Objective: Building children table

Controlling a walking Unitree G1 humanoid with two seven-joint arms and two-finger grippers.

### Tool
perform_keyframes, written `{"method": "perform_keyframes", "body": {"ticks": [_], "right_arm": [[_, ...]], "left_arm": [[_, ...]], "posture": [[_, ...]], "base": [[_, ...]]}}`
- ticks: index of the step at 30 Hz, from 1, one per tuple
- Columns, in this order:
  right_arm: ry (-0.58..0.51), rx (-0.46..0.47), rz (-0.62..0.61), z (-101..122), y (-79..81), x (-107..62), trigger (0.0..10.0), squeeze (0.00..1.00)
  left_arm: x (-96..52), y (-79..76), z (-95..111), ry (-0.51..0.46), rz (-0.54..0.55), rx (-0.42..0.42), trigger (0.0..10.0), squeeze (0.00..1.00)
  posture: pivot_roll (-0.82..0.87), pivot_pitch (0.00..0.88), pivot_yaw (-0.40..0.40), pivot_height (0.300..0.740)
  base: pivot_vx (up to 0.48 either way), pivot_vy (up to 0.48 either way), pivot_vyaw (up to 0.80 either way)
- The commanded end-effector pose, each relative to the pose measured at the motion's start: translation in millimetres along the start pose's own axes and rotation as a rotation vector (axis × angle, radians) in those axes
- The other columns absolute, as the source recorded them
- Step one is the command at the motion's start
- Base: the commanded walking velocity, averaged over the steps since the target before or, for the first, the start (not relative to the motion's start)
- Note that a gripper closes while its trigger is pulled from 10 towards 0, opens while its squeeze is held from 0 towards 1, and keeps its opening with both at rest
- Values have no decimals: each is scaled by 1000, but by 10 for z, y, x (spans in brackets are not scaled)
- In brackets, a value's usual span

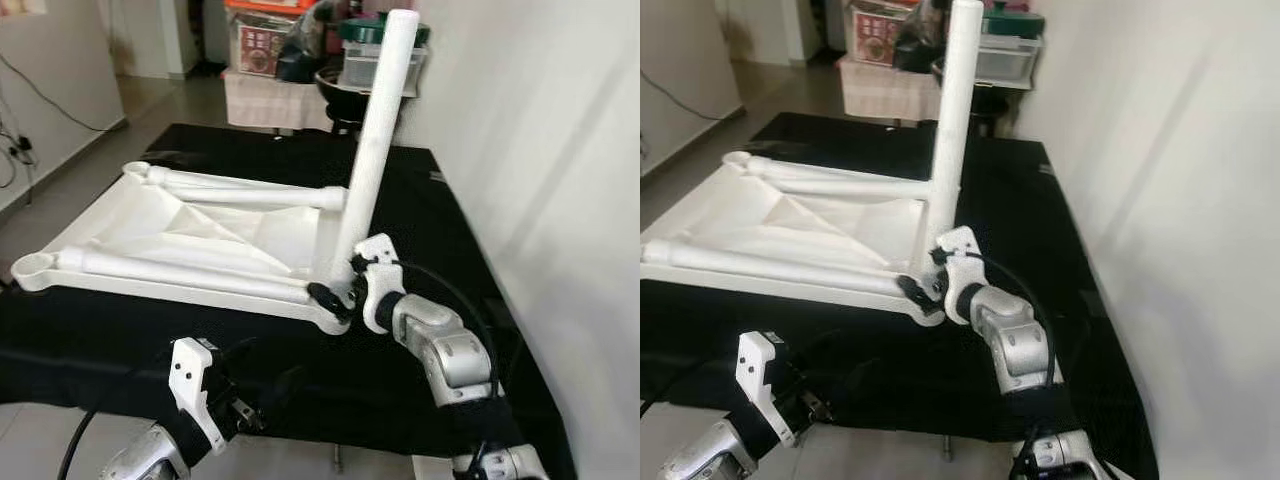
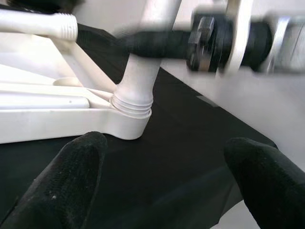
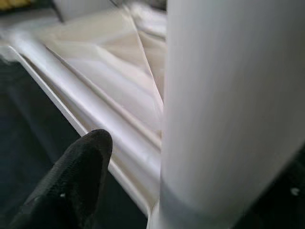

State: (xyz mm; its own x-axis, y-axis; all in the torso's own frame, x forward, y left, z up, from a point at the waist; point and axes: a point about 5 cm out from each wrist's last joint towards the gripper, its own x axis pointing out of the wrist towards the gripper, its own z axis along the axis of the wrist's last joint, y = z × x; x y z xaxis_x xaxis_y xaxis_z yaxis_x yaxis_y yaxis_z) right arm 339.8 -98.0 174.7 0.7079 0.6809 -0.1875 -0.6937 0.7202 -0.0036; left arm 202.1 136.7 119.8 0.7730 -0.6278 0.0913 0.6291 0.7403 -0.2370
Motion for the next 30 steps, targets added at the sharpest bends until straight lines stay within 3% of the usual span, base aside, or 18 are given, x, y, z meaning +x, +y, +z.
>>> {"method": "perform_keyframes", "body": {"ticks": [1, 3, 5, 11, 16, 17, 20, 21, 30], "right_arm": [[-39, -67, 151, 94, 63, 53, 10000, 0], [-40, -102, 190, 120, 59, 58, 10000, 0], [22, -128, 358, 61, 28, 79, 10000, 0], [73, -155, 421, -14, -30, 119, 10000, 0], [15, -115, 446, 98, -79, 200, 10000, 0], [22, -116, 504, 83, -75, 186, 4157, 0], [25, -116, 534, 76, -78, 180, 4157, 0], [28, -116, 561, 75, -81, 172, 0, 0], [43, -148, 598, 93, -185, 112, 0, 0]], "left_arm": [[-3, -18, -14, 5, -6, -4, 10000, 0], [-3, -22, -13, 4, -6, -5, 10000, 0], [-14, -50, -7, -3, -2, -10, 10000, 0], [-32, -83, -7, -7, 1, -16, 10000, 0], [-67, -133, 5, -6, 4, -21, 10000, 0], [-83, -157, 4, -4, 5, -26, 10000, 0], [-90, -167, 5, -3, 5, -28, 10000, 0], [-97, -177, 4, -2, 5, -30, 10000, 0], [-104, -186, 0, 6, 2, -36, 10000, 0]], "posture": [[-95, 3, -90, 740], [-95, 3, -90, 740], [-82, 20, -103, 740], [-70, 26, -106, 740], [-57, 54, -109, 740], [-50, 68, -111, 740], [-49, 69, -112, 740], [-46, 75, -108, 740], [-52, 75, -108, 740]], "base": [[0, 0, 0], [0, 0, 0], [0, 0, 0], [0, 0, 0], [0, 0, 0], [0, 0, 0], [0, 0, 0], [0, 0, 0], [0, 0, 0]]}}
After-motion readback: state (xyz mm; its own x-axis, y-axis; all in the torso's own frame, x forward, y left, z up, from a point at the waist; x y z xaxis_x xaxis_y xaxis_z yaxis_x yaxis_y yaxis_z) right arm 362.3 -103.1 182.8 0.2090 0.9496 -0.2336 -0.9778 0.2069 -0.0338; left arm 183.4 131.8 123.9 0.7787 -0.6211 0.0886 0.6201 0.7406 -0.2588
